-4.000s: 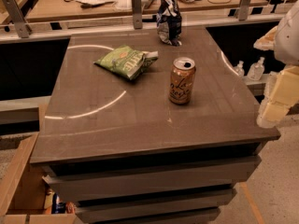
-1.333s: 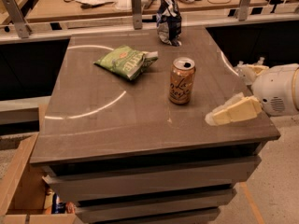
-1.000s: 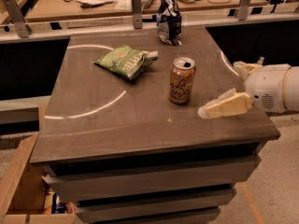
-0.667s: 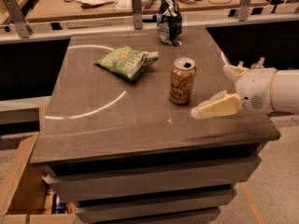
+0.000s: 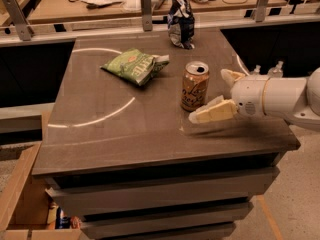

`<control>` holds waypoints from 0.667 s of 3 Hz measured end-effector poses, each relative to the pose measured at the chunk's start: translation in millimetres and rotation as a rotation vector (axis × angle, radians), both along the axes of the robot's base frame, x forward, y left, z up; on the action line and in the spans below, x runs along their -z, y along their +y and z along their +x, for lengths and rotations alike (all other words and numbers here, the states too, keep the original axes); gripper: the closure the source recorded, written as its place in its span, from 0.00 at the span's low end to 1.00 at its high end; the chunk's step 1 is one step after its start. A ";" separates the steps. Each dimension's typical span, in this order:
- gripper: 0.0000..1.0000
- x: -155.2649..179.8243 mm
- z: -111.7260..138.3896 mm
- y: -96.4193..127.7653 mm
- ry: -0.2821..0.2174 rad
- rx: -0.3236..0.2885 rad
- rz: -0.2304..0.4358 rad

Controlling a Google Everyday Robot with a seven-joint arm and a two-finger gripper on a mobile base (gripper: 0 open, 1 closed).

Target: Move orange can near blue chip bag

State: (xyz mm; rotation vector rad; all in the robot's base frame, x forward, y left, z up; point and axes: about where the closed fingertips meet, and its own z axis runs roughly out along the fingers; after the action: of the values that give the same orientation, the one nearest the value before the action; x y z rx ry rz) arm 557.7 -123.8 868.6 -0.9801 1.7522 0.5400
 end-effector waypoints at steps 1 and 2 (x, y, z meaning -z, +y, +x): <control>0.00 -3.8 13.4 15.1 -0.026 -0.011 0.029; 0.17 -6.9 20.1 27.4 -0.043 -0.037 0.050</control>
Offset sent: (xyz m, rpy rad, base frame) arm 0.0285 0.0368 0.0094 0.0774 -0.0633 0.0610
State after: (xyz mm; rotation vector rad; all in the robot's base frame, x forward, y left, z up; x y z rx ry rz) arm 577.8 -96.4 875.5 -0.9834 1.6773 0.5797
